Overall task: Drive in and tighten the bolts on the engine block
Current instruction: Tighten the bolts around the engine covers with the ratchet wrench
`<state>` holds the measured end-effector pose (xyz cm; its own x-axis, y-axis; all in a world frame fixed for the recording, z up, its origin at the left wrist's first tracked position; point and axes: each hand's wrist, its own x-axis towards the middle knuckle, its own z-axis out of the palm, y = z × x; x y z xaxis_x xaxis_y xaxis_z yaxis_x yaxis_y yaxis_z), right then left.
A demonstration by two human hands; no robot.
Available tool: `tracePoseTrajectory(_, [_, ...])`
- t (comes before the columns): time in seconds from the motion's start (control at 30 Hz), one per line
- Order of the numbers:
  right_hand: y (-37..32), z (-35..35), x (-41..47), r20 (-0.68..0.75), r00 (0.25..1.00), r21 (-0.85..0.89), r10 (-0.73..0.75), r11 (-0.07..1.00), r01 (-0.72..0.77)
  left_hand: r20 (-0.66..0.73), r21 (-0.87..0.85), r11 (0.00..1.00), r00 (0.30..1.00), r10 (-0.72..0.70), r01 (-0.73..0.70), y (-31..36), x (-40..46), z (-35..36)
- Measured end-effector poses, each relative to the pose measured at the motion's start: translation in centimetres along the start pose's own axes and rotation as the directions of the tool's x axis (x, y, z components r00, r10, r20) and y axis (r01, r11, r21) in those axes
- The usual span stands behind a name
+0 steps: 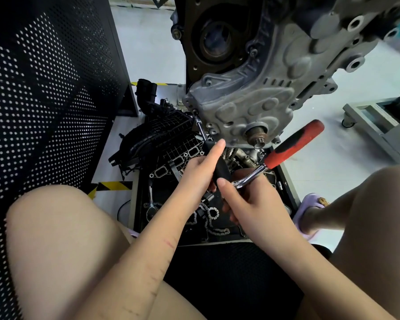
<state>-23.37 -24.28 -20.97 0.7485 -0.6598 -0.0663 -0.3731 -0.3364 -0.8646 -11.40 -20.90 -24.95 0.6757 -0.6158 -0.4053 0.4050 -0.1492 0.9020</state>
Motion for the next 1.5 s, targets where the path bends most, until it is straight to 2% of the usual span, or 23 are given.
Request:
tracePoseTrajectory(0.13, [0.0, 0.1, -0.1, 0.018, 0.987, -0.309, -0.157, 0.938, 0.155, 0.009, 0.029, 0.999, 1.0, 0.018, -0.018, -0.2, -0.1, 0.0])
tracePoseTrajectory(0.2, [0.1, 0.1, -0.1, 0.013, 0.984, -0.316, -0.179, 0.932, 0.174, 0.005, 0.037, 0.999, 1.0, 0.028, -0.028, -0.2, -0.2, 0.0])
tracePoseTrajectory(0.3, [0.2, 0.4, 0.0, -0.009, 0.998, -0.099, -0.068, 0.993, 0.067, 0.036, -0.025, 1.0, 0.999, -0.008, 0.009, -0.1, -0.2, 0.0])
tracePoseTrajectory(0.37, [0.1, 0.3, 0.1, 0.039, 0.993, 0.216, 0.113, 0.969, -0.119, 0.05, -0.044, 0.998, 0.998, -0.038, 0.04, 0.1, -0.1, -0.1])
tracePoseTrajectory(0.43, [0.0, 0.1, 0.2, 0.165, 0.948, 0.487, 0.273, 0.813, -0.319, 0.077, -0.064, 0.996, 0.995, -0.057, 0.062, 0.4, -0.2, -0.1])
tracePoseTrajectory(0.5, [-0.2, -0.2, 0.3, 0.303, 0.885, 0.603, 0.354, 0.648, -0.466, 0.108, -0.102, 0.992, 0.992, -0.063, 0.074, 0.4, -0.2, 0.1])
tracePoseTrajectory(0.6, [-0.5, -0.6, 0.5, 0.481, 0.778, 0.669, 0.403, 0.404, -0.623, 0.135, -0.149, 0.984, 0.988, -0.078, 0.098, 0.5, -0.4, 0.1])
tracePoseTrajectory(0.67, [-0.7, -0.8, 0.6, 0.57, 0.726, 0.689, 0.385, 0.258, -0.678, 0.151, -0.192, 0.975, 0.985, -0.084, 0.113, 0.5, -0.4, 0.0])
tracePoseTrajectory(0.77, [-0.7, -0.8, 0.6, 0.611, 0.707, 0.701, 0.356, 0.171, -0.693, 0.146, -0.216, 0.97, 0.986, -0.085, 0.115, 0.4, -0.4, -0.1])
tracePoseTrajectory(0.87, [-0.7, -0.7, 0.5, 0.569, 0.736, 0.702, 0.367, 0.25, -0.667, 0.109, -0.169, 0.981, 0.991, -0.076, 0.094, 0.3, -0.4, 0.0])
tracePoseTrajectory(0.9, [-0.6, -0.6, 0.4, 0.522, 0.764, 0.699, 0.378, 0.323, -0.637, 0.095, -0.14, 0.987, 0.993, -0.071, 0.083, 0.2, -0.3, 0.0])
tracePoseTrajectory(0.97, [-0.2, -0.3, 0.3, 0.369, 0.846, 0.655, 0.383, 0.539, -0.53, 0.084, -0.071, 0.996, 0.996, -0.04, 0.046, 0.1, -0.3, -0.1])
tracePoseTrajectory(1.07, [0.4, -0.2, 0.1, 0.13, 0.957, 0.409, 0.26, 0.865, -0.29, 0.063, 0.014, 1.0, 0.998, 0.003, -0.004, -0.1, -0.4, -0.1])
tracePoseTrajectory(1.13, [0.8, -0.3, 0.2, 0.017, 0.994, 0.136, 0.104, 0.985, -0.105, 0.038, 0.036, 0.999, 0.999, 0.024, -0.025, -0.2, -0.6, 0.0])
tracePoseTrajectory(1.17, [0.9, -0.3, 0.2, -0.011, 1.0, -0.02, 0.02, 1.0, -0.02, 0.029, 0.038, 0.999, 0.999, 0.036, -0.037, -0.2, -0.6, 0.0])
tracePoseTrajectory(1.23, [1.1, -0.3, 0.1, -0.014, 0.993, -0.283, -0.119, 0.953, 0.11, 0.002, 0.059, 0.996, 0.998, 0.062, -0.062, -0.4, -0.5, 0.1])
tracePoseTrajectory(1.3, [1.2, 0.0, 0.0, 0.003, 0.981, -0.395, -0.192, 0.901, 0.177, -0.024, 0.099, 0.992, 0.996, 0.08, -0.078, -0.5, -0.5, 0.1])
tracePoseTrajectory(1.33, [1.3, 0.2, 0.0, 0.003, 0.981, -0.381, -0.196, 0.906, 0.182, -0.025, 0.111, 0.991, 0.996, 0.083, -0.08, -0.6, -0.4, 0.0])
tracePoseTrajectory(1.4, [1.6, 0.2, 0.1, -0.017, 0.99, -0.245, -0.137, 0.961, 0.129, -0.012, 0.101, 0.992, 0.997, 0.077, -0.076, -0.6, -0.4, -0.1])
tracePoseTrajectory(1.47, [1.5, 0.0, 0.3, 0.016, 0.999, 0.017, 0.03, 0.999, -0.03, 0.007, 0.064, 0.997, 0.999, 0.045, -0.045, -0.3, -0.5, -0.2])
tracePoseTrajectory(1.5, [1.3, -0.1, 0.4, 0.079, 0.988, 0.198, 0.135, 0.969, -0.148, 0.021, 0.045, 0.999, 1.0, 0.015, -0.016, -0.2, -0.4, -0.2])
